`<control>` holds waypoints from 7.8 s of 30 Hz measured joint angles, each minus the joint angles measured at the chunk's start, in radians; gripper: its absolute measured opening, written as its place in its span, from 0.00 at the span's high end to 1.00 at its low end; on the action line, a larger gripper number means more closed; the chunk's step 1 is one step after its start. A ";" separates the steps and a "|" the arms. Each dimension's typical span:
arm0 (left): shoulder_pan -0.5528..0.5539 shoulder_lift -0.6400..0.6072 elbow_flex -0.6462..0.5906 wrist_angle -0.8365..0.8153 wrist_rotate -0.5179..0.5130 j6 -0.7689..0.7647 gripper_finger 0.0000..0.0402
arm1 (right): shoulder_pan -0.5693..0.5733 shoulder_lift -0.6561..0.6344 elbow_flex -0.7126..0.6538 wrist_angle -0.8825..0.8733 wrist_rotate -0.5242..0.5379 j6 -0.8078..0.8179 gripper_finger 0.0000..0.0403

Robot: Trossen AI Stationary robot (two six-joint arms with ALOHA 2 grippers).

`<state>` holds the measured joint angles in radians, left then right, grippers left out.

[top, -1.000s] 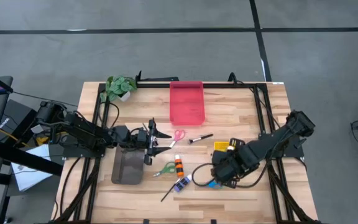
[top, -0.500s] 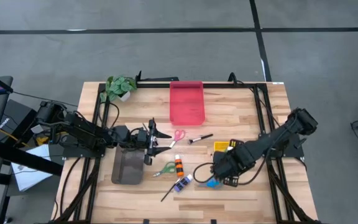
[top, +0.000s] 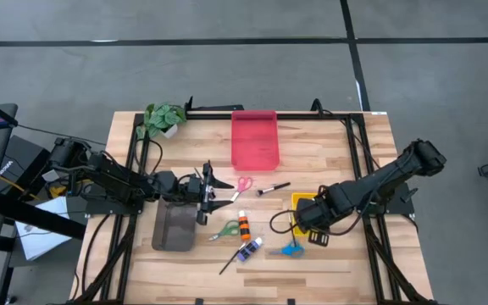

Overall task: Pick & Place Paint Supplies
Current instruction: Put the yellow paint bottle into the yellow bin, then put the violet paint bottle into the yellow bin

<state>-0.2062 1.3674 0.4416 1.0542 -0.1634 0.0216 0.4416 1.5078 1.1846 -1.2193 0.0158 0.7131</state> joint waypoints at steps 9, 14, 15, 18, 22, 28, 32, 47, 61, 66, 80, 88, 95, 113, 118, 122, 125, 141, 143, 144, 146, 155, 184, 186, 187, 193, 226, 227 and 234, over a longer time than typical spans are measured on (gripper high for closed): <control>0.000 0.000 0.000 0.000 0.002 0.000 0.49 | -0.013 -0.004 -0.046 0.038 -0.018 -0.031 0.73; 0.000 0.000 0.000 0.000 0.001 0.000 0.49 | -0.026 0.002 -0.046 0.043 -0.017 -0.061 0.73; 0.000 0.000 0.000 0.000 0.001 0.000 0.49 | -0.029 0.004 -0.046 0.051 -0.017 -0.069 0.73; 0.000 0.000 0.000 0.000 0.000 0.000 0.49 | -0.041 0.017 -0.046 0.047 -0.018 -0.088 0.73; 0.000 0.000 0.000 -0.008 -0.002 0.000 0.49 | -0.047 0.019 -0.046 0.048 -0.024 -0.109 0.73; 0.000 0.000 0.000 -0.020 -0.002 0.000 0.49 | -0.053 0.019 -0.046 0.049 -0.028 -0.115 0.73; 0.000 0.000 0.000 -0.019 -0.002 0.000 0.49 | -0.051 0.019 -0.067 0.078 -0.043 -0.119 0.73; 0.013 0.000 0.000 -0.024 -0.001 0.000 0.49 | -0.065 0.008 -0.122 0.131 -0.072 -0.113 0.73; 0.012 0.000 0.000 -0.029 -0.001 0.000 0.49 | -0.098 0.008 -0.122 0.128 -0.071 -0.112 0.73; 0.012 0.000 0.000 -0.030 0.003 0.000 0.49 | -0.098 0.008 -0.122 0.128 -0.069 -0.106 0.69; 0.012 0.000 0.000 -0.030 0.002 0.000 0.49 | -0.090 -0.037 -0.123 0.109 -0.068 -0.019 0.51; 0.012 0.000 0.000 -0.034 -0.003 0.006 0.49 | -0.039 -0.207 -0.123 0.127 -0.039 0.127 0.52; -0.003 0.000 0.000 -0.068 0.053 0.004 0.49 | 0.066 -0.332 -0.122 0.262 0.161 0.141 0.52; -0.206 0.178 0.503 -0.940 -0.144 -0.215 0.35 | 0.162 -0.375 -0.122 0.274 0.300 0.073 0.52; -0.208 0.299 0.583 -0.976 -0.134 -0.385 0.34 | 0.191 -0.375 -0.122 0.278 0.300 0.072 0.52; -0.205 0.393 0.633 -0.993 -0.099 -0.461 0.35 | 0.205 -0.375 -0.122 0.279 0.300 0.071 0.52; -0.206 0.461 0.667 -1.023 -0.093 -0.508 0.36 | 0.215 -0.375 -0.122 0.282 0.300 0.072 0.52; -0.193 0.684 0.845 -1.144 -0.099 -0.522 0.36 | 0.226 -0.375 -0.122 0.324 0.306 0.073 0.52; -0.192 0.695 0.857 -1.159 -0.099 -0.521 0.36 | 0.226 -0.375 -0.122 0.331 0.306 0.073 0.52; -0.192 0.703 0.868 -1.165 -0.099 -0.521 0.36 | 0.226 -0.375 -0.122 0.338 0.306 0.073 0.52; -0.192 0.717 0.891 -1.192 -0.099 -0.521 0.37 | 0.226 -0.375 -0.122 0.341 0.306 0.073 0.52; -0.188 0.738 0.925 -1.261 -0.093 -0.558 0.49 | 0.224 -0.375 -0.122 0.346 0.306 0.073 0.52; -0.177 0.675 0.924 -1.193 -0.046 -0.435 0.89 | 0.228 -0.375 -0.122 0.363 0.304 0.069 0.52; -0.186 0.675 0.924 -1.193 -0.045 -0.396 0.84 | 0.232 -0.375 -0.122 0.364 0.304 0.069 0.52; -0.186 0.675 0.924 -1.187 -0.039 -0.395 0.81 | 0.232 -0.375 -0.122 0.365 0.304 0.068 0.52; -0.206 0.675 0.924 -1.161 0.006 -0.167 0.62 | 0.233 -0.375 -0.122 0.370 0.304 0.072 0.52; -0.241 0.582 0.929 -1.526 0.130 -1.102 0.40 | 0.240 -0.375 -0.122 0.443 0.270 0.081 0.52; -0.239 0.595 0.929 -1.523 0.156 -1.124 0.40 | 0.240 -0.375 -0.122 0.446 0.269 0.082 0.52; -0.218 0.670 0.928 -1.357 0.260 -1.241 0.40 | 0.223 -0.375 -0.122 0.446 0.216 0.077 0.52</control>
<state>-0.4245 2.0370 1.3693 -0.3028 0.0964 -1.2194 0.6644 1.1332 1.0626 -0.7729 0.2319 0.7901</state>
